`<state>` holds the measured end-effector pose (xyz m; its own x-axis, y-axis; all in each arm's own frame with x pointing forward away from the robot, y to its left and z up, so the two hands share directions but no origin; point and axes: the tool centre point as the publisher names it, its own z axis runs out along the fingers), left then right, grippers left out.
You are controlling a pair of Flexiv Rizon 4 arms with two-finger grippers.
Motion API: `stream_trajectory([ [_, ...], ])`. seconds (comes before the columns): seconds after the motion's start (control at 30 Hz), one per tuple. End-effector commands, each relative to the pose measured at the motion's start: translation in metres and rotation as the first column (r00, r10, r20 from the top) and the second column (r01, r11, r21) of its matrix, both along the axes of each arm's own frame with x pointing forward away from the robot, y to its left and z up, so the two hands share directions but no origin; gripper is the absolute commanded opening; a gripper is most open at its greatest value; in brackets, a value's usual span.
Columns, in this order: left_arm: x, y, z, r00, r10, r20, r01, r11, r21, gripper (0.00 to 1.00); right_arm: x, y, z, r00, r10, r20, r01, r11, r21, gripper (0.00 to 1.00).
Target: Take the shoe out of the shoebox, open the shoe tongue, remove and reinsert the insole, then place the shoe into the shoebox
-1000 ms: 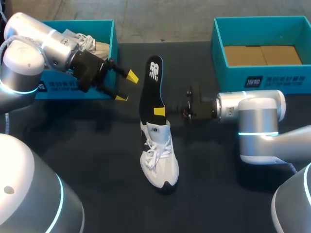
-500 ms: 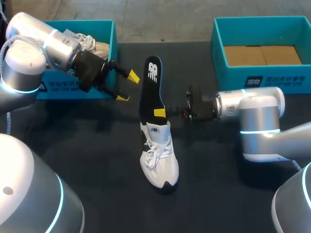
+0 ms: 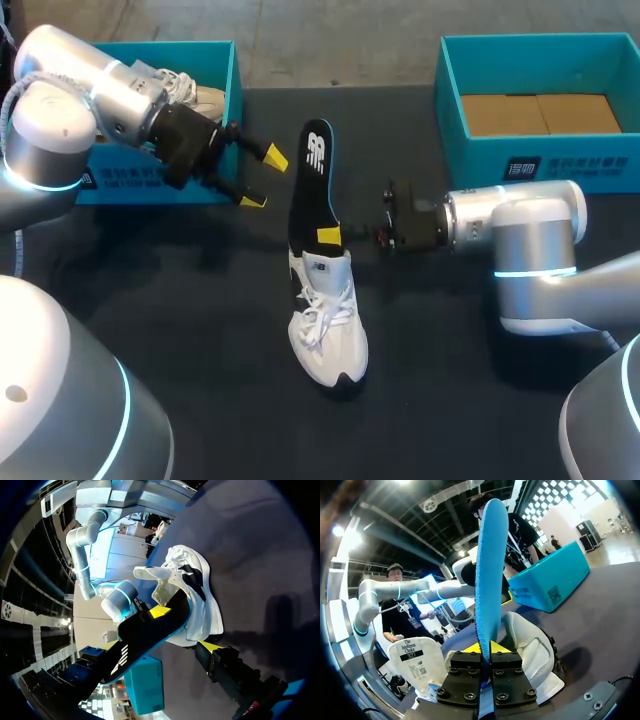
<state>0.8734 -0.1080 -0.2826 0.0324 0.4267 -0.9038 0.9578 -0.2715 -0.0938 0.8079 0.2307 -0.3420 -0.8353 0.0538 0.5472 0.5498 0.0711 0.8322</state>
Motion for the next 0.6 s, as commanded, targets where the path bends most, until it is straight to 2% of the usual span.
stream_trajectory([
  [0.03, 0.003, -0.001, -0.001, 1.000, -0.005, -0.001, 0.005, 1.000, 0.000, 1.00, 0.001, 0.002, 0.000, 1.000, -0.002, 0.004, 0.002, 1.000, -0.005, 0.27],
  [0.23, 0.003, -0.001, -0.001, 1.000, -0.002, -0.003, 0.002, 1.000, 0.000, 1.00, 0.005, 0.004, 0.005, 1.000, 0.002, 0.013, -0.002, 1.000, -0.008, 0.27],
  [0.6, 0.003, -0.002, -0.002, 1.000, -0.006, -0.001, 0.006, 1.000, -0.001, 1.00, 0.014, 0.006, 0.016, 0.999, 0.013, 0.044, -0.013, 1.000, -0.007, 0.32],
])
